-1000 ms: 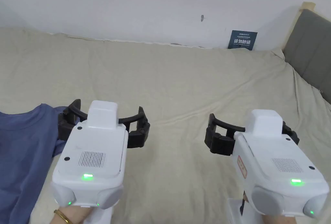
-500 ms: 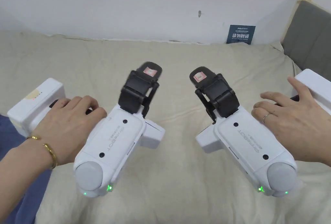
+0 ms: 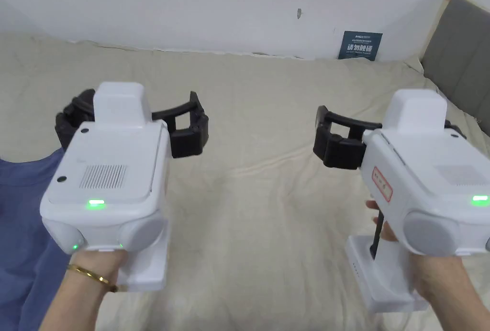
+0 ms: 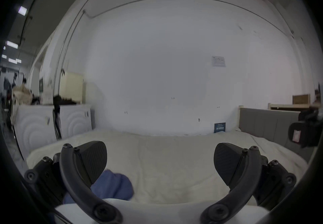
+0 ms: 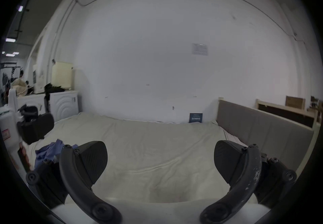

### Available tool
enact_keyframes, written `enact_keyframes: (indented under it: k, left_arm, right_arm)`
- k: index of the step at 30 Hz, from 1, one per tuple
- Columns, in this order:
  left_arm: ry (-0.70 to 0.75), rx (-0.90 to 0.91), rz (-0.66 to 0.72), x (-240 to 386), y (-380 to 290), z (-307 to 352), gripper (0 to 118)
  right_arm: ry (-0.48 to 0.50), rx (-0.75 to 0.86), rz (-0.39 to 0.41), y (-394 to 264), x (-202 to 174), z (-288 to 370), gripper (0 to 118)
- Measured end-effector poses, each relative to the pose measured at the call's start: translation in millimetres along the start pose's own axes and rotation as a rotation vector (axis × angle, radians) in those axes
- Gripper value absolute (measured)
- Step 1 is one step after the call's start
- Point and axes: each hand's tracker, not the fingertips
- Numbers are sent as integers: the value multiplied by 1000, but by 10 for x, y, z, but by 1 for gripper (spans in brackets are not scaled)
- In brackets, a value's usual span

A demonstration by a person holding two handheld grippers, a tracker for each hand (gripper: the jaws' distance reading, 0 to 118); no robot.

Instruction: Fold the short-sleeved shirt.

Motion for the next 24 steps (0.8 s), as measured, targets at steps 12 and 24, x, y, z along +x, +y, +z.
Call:
enact_keyframes:
  k: [12, 24]
  left_arm:
    - [0, -45, -50, 64, -298, 193, 118]
    - [-6, -58, -73, 91, -306, 200, 118]
  right_arm:
    - [-12, -73, -11, -320, -21, 124, 118]
    - [-3, -81, -7, -321, -68, 151, 118]
